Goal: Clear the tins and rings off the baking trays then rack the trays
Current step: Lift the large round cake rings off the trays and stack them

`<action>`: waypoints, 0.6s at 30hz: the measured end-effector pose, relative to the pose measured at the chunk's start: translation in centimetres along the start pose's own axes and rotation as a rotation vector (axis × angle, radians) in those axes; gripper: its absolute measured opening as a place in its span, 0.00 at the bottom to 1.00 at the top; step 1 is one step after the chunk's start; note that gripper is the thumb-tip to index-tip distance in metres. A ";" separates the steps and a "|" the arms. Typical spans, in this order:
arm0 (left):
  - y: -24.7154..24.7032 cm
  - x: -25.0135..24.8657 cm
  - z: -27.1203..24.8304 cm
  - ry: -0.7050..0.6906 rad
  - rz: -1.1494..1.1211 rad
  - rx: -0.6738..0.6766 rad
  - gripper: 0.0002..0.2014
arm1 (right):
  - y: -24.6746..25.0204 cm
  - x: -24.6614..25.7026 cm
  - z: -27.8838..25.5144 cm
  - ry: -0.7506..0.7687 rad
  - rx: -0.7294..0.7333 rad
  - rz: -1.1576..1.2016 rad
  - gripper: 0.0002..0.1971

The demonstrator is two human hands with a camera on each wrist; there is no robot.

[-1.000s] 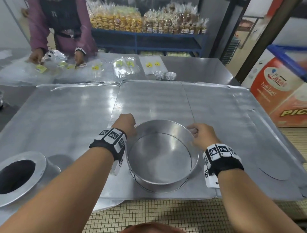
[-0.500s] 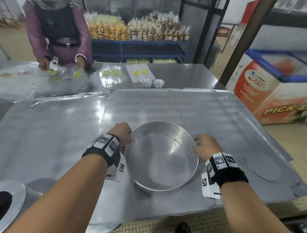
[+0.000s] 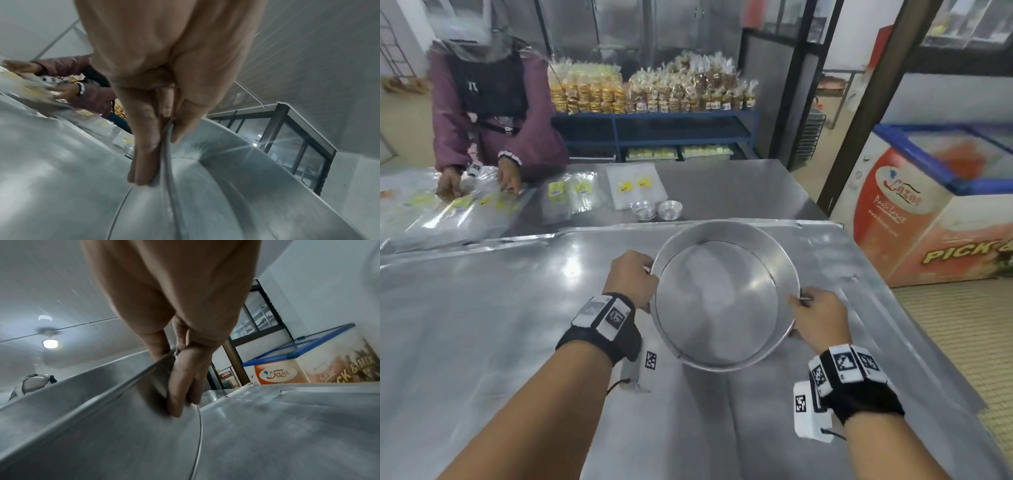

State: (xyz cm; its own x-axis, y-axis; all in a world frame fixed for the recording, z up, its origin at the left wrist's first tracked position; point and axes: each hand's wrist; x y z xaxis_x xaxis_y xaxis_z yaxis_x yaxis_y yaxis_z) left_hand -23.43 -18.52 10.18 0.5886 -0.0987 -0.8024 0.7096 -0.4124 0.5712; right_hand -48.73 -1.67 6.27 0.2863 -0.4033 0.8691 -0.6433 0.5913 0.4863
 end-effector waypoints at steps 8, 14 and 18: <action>-10.7 -6.6 12.3 0.045 -0.259 -0.192 0.12 | 4.0 -1.7 12.2 -0.189 0.050 0.518 0.06; -19.1 -9.6 24.1 0.080 -0.457 -0.269 0.12 | 4.7 -1.5 23.4 -0.245 0.165 0.714 0.23; -22.6 -14.2 28.6 0.061 -0.556 -0.275 0.04 | 5.2 -1.2 31.6 -0.161 0.106 0.733 0.22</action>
State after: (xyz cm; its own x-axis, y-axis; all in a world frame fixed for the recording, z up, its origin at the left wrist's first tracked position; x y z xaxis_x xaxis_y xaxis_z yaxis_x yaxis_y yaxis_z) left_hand -58.86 -33.67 3.79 0.1173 0.1194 -0.9859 0.9854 -0.1376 0.1006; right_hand -74.84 -20.19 4.93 -0.3432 -0.0347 0.9386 -0.6959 0.6805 -0.2293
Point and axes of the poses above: each hand's wrist, its own z-axis towards the middle knuckle, its own y-axis out of the back of the hand, x = y × z, and after that the axes turned 5 degrees about x, right-handed
